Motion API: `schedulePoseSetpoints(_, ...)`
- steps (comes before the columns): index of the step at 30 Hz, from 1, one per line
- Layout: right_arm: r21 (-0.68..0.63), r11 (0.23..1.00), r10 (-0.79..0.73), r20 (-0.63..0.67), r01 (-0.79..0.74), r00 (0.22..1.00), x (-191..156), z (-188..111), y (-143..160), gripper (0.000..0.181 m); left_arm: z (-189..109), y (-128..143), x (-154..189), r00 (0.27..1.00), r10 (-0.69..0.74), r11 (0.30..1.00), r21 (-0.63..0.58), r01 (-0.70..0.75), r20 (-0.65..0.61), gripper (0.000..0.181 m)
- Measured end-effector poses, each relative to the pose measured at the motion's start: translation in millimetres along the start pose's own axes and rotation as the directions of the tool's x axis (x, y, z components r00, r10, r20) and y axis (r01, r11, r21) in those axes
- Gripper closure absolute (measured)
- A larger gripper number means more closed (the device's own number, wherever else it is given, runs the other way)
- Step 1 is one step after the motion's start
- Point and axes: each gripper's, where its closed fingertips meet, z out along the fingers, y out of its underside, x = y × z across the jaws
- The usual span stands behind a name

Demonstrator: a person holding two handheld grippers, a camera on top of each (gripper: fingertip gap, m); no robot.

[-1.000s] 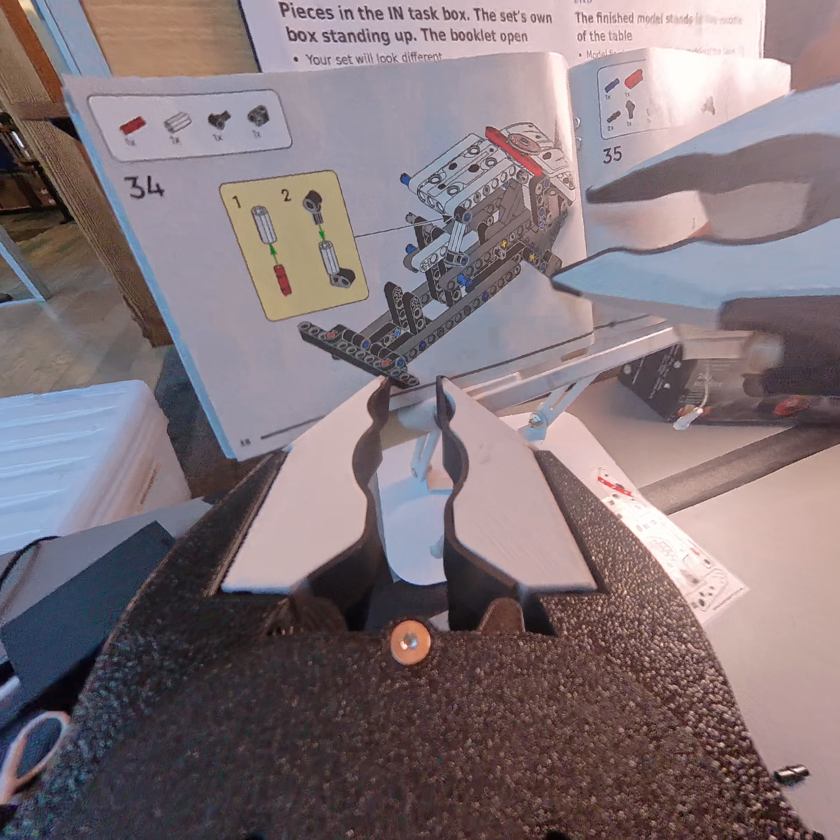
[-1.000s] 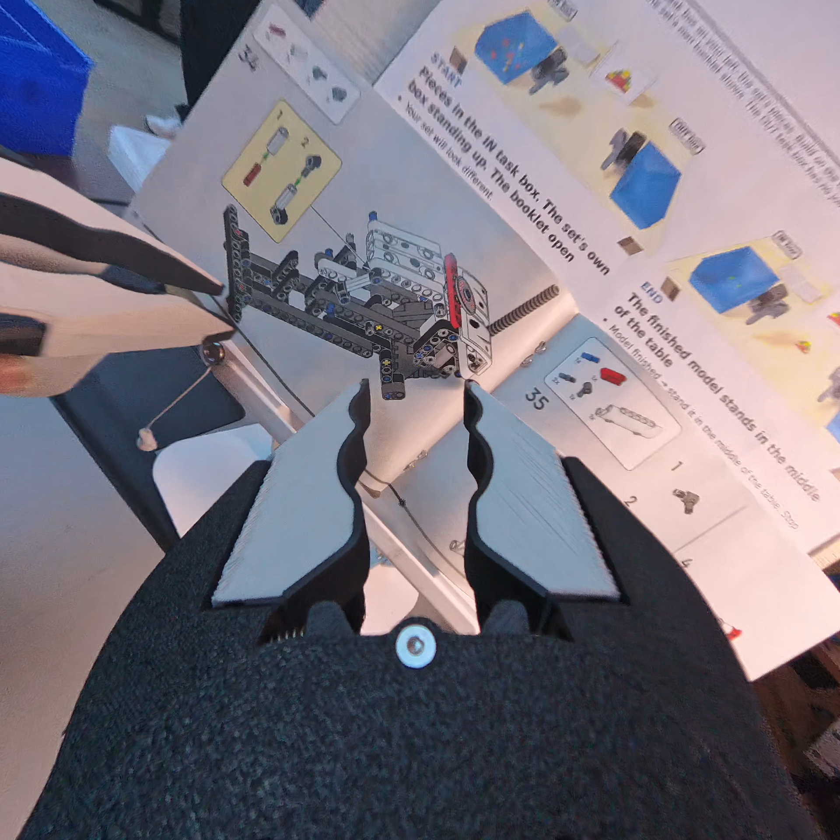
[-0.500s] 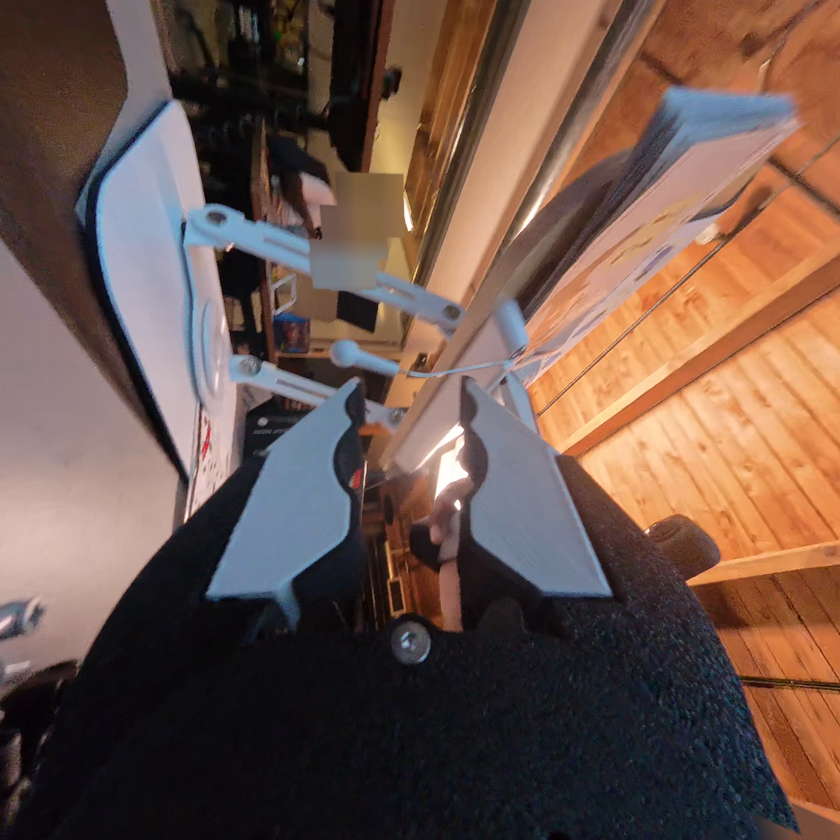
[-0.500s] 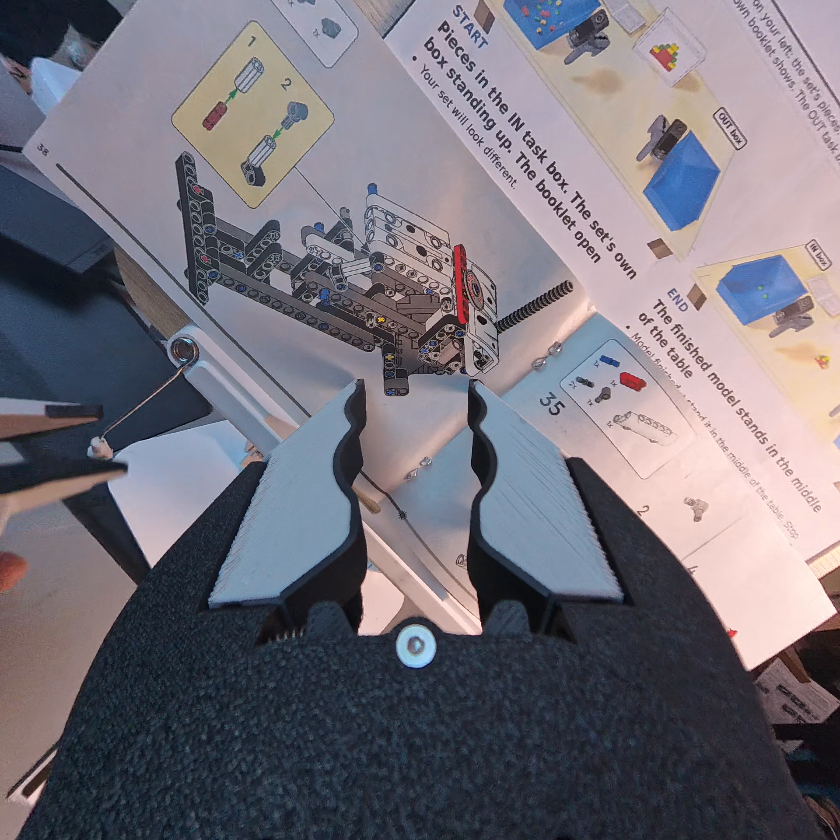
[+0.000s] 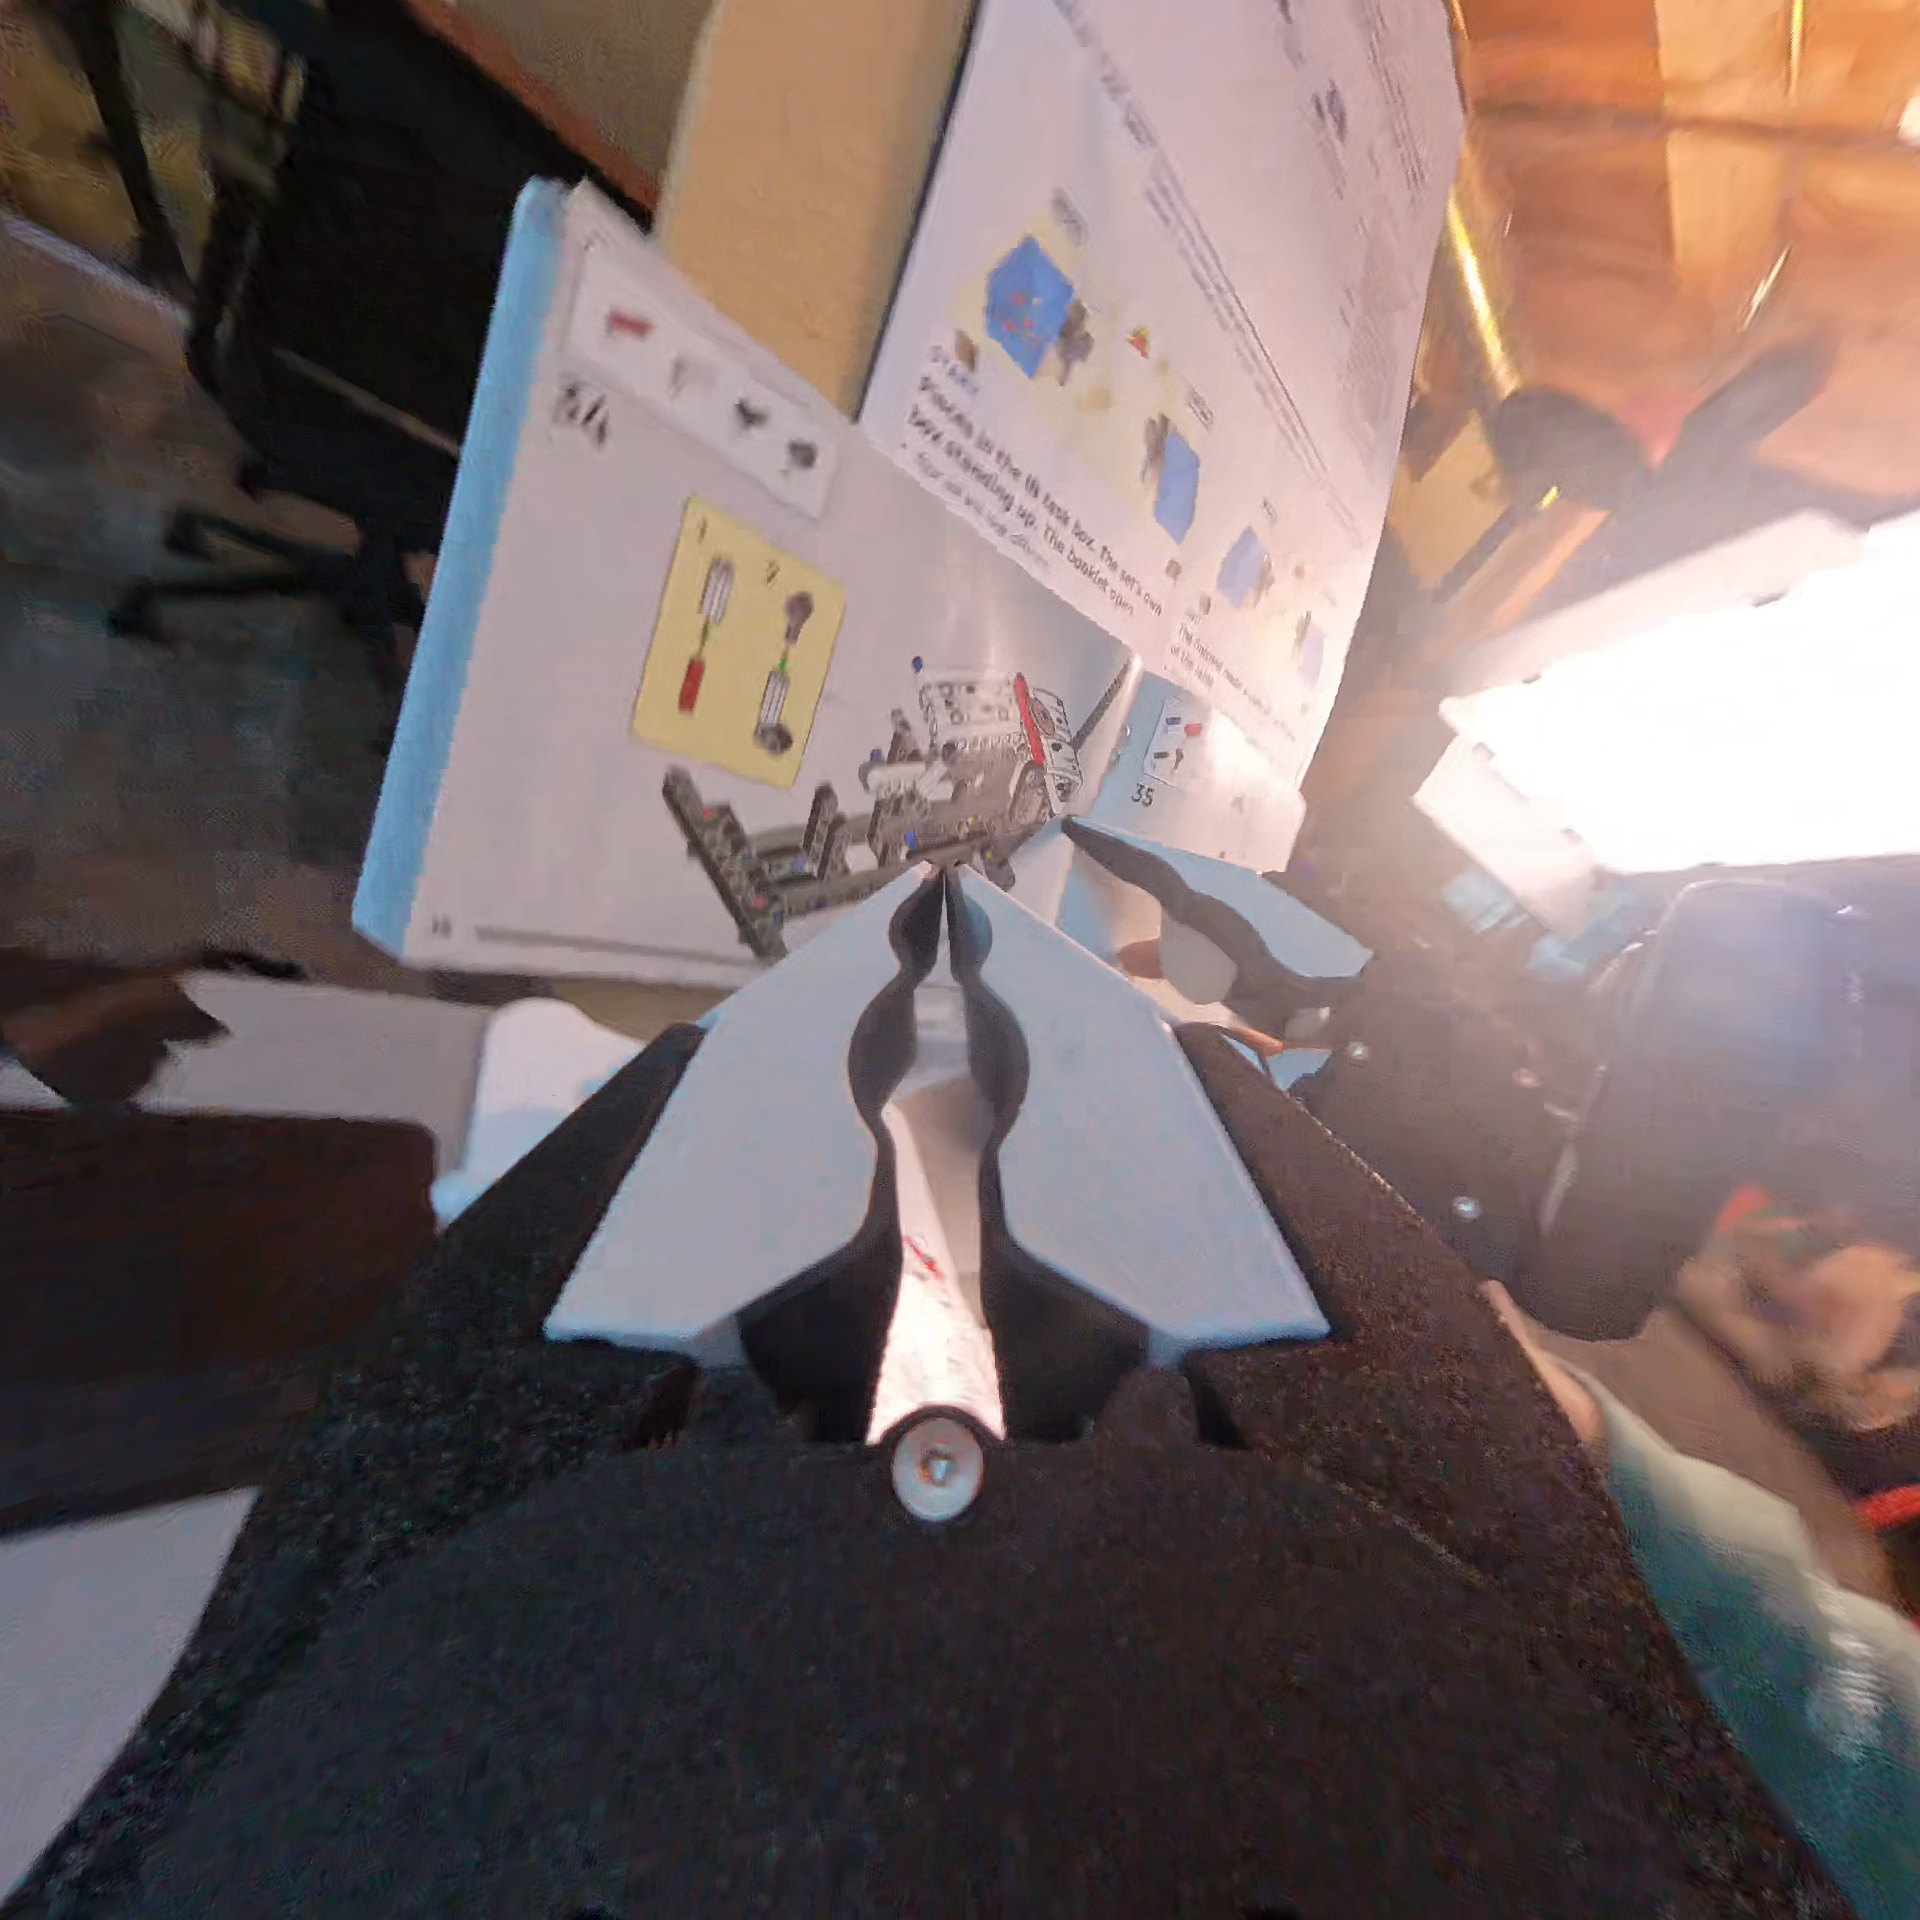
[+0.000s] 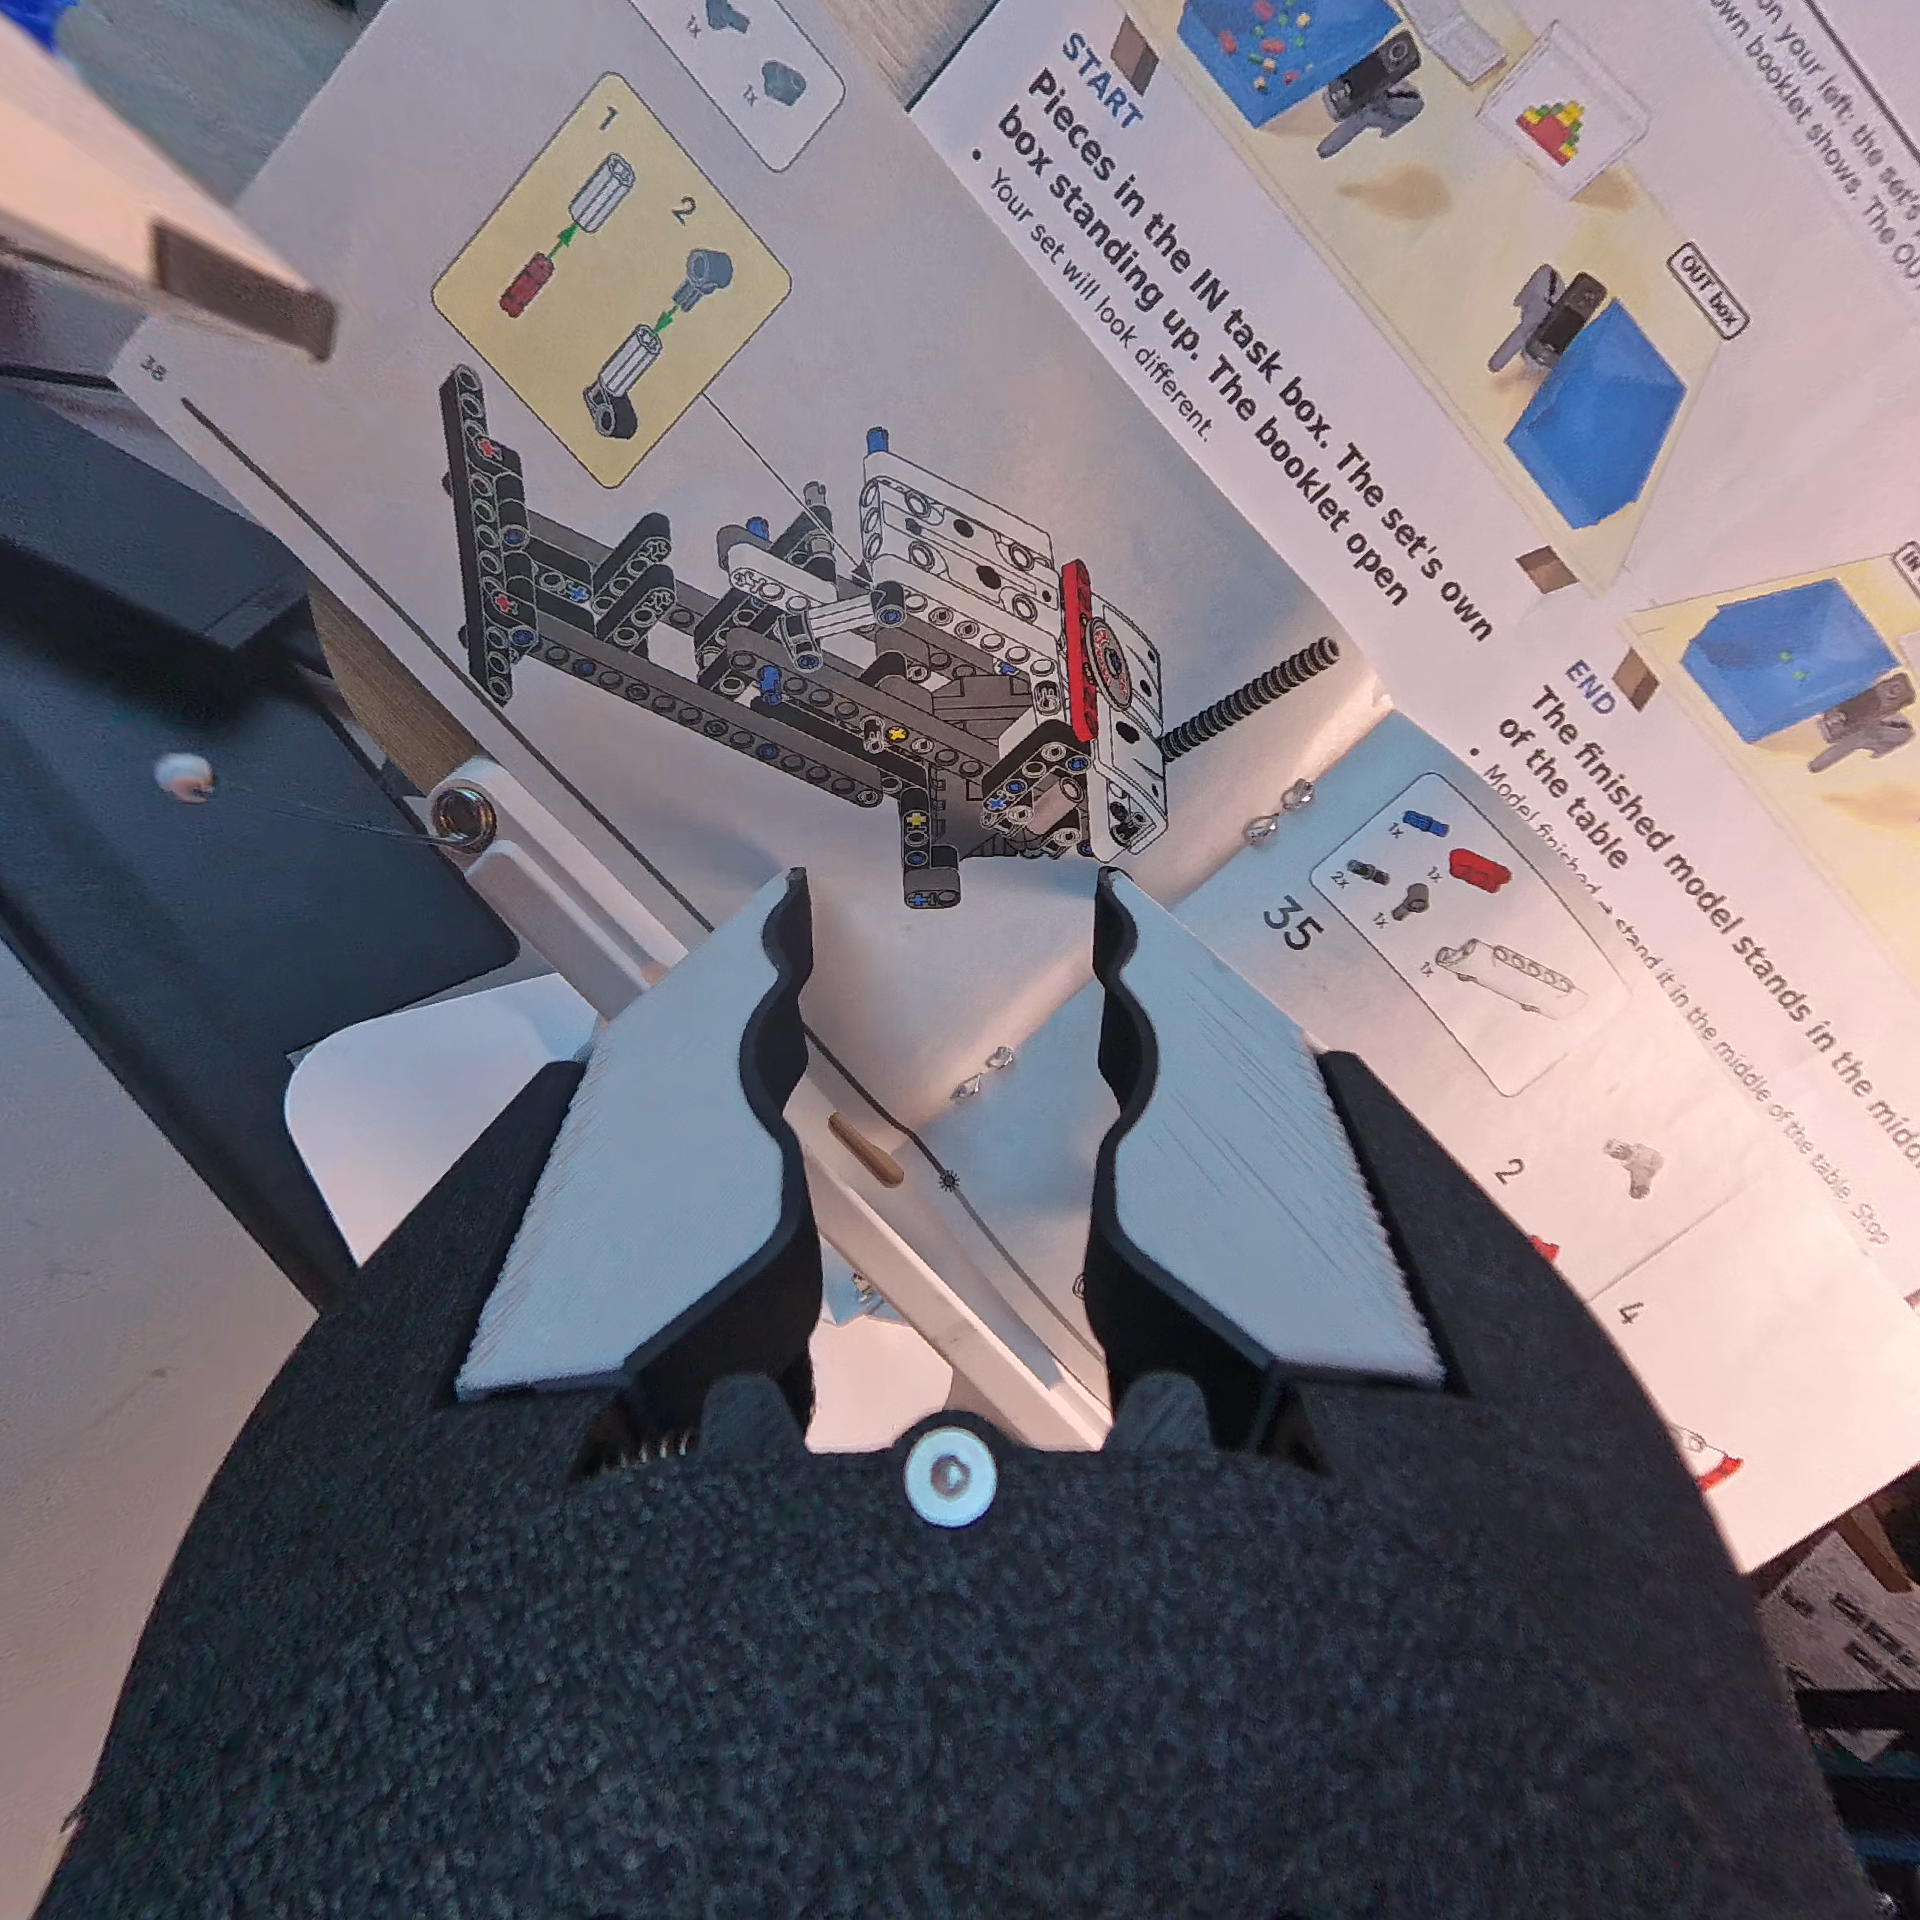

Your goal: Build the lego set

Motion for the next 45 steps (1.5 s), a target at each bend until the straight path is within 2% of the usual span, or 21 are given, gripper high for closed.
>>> schedulePoseSetpoints(3,0.003,1.000,-0.010,-0.002,0.010,1.000,0.1,0.2,0.3,0.127,-16.3,35.4,-6.5,0.930,-0.361,0.932,-0.010,0.361,-0.070,0.152)
schedulePoseSetpoints(5,0.009,1.000,-0.006,-0.009,0.006,1.000,0.1,0.3,0.2,0.127,-18.6,70.3,-16.0,0.800,-0.592,0.805,-0.027,0.593,-0.095,0.119)
schedulePoseSetpoints(7,0.011,1.000,0.000,-0.016,0.000,1.000,0.0,0.4,0.1,0.127,-11.9,98.0,-31.6,0.640,-0.759,0.645,-0.006,0.764,-0.123,0.104)
schedulePoseSetpoints(9,0.009,1.000,0.005,-0.014,-0.005,1.000,0.0,0.0,0.1,0.127,-4.1,108.2,-51.1,0.504,-0.844,0.503,0.052,0.862,-0.182,0.104)
schedulePoseSetpoints(11,0.007,1.000,0.010,-0.010,-0.010,1.000,-0.4,-0.5,0.0,0.126,-4.7,97.7,-67.4,0.460,-0.848,0.439,0.139,0.888,-0.264,0.119)
schedulePoseSetpoints(12,0.005,1.000,0.010,-0.010,-0.010,1.000,-0.6,-0.4,0.1,0.126,-6.4,89.3,-71.8,0.481,-0.828,0.446,0.180,0.877,-0.289,0.137)
schedulePoseSetpoints(13,0.002,1.000,0.007,-0.009,-0.007,1.000,-0.7,-0.2,0.1,0.125,-8.4,78.7,-72.0,0.512,-0.798,0.468,0.209,0.859,-0.317,0.167)
schedulePoseSetpoints(14,0.002,1.000,0.008,-0.008,-0.008,1.000,-0.8,0.0,0.1,0.125,-11.1,65.9,-69.5,0.555,-0.758,0.502,0.237,0.832,-0.342,0.181)
schedulePoseSetpoints(17,0.001,1.000,0.014,-0.003,-0.014,1.000,-0.6,0.4,-0.1,0.125,-16.0,27.0,-47.9,0.762,-0.562,0.710,0.284,0.644,-0.324,0.181)
schedulePoseSetpoints(19,-0.001,1.000,0.017,0.001,-0.017,1.000,-1.6,1.0,-0.4,0.123,-9.3,12.5,-20.0,0.928,-0.301,0.901,0.254,0.352,-0.219,0.181)
schedulePoseSetpoints(20,-0.002,1.000,0.016,0.002,-0.016,1.000,-1.9,1.2,-0.4,0.122,-3.1,9.7,-7.2,0.971,-0.168,0.956,0.213,0.203,-0.171,0.181)
schedulePoseSetpoints(22,-0.001,1.000,0.018,0.001,-0.018,1.000,-1.7,0.9,-0.3,0.122,4.1,1.6,0.2,0.994,-0.067,0.985,0.155,0.080,-0.086,0.181)
schedulePoseSetpoints(25,-0.003,1.000,0.019,0.004,-0.019,1.000,-1.9,0.9,-0.4,0.122,-6.8,-2.1,-12.1,0.978,-0.207,0.965,0.161,0.208,-0.022,0.181)
schedulePoseSetpoints(26,-0.003,1.000,0.018,0.005,-0.018,1.000,-1.8,1.0,-0.5,0.122,-9.8,5.7,-13.6,0.960,-0.276,0.948,0.151,0.280,-0.042,0.178)
schedulePoseSetpoints(27,-0.003,1.000,0.014,0.005,-0.014,1.000,-1.5,0.9,-0.3,0.123,-12.1,15.0,-15.7,0.945,-0.321,0.935,0.143,0.326,-0.054,0.164)
schedulePoseSetpoints(31,-0.001,1.000,0.011,0.010,-0.011,1.000,-2.5,-0.1,0.2,0.122,-16.6,53.9,-30.5,0.932,-0.363,0.926,0.106,0.363,-0.019,0.138)
schedulePoseSetpoints(34,-0.002,1.000,0.008,0.010,-0.008,1.000,-2.4,0.3,0.1,0.122,-16.7,78.2,-33.7,0.892,-0.451,0.888,0.087,0.451,-0.019,0.126)
schedulePoseSetpoints(37,-0.003,1.000,0.012,0.007,-0.012,1.000,-2.0,0.8,0.0,0.122,-12.9,99.9,-35.0,0.819,-0.572,0.816,0.075,0.573,-0.043,0.109)
schedulePoseSetpoints(40,-0.004,1.000,0.010,0.005,-0.010,1.000,-2.2,0.8,0.0,0.122,-6.0,115.6,-38.5,0.710,-0.700,0.706,0.076,0.704,-0.082,0.103)
schedulePoseSetpoints(44,-0.006,1.000,0.012,0.005,-0.012,1.000,-2.0,0.8,0.1,0.122,3.5,114.5,-56.2,0.534,-0.829,0.514,0.149,0.845,-0.165,0.108)
schedulePoseSetpoints(45,-0.008,1.000,0.012,0.005,-0.012,1.000,-2.1,0.8,0.1,0.122,5.1,109.9,-62.8,0.494,-0.846,0.466,0.173,0.868,-0.199,0.118)
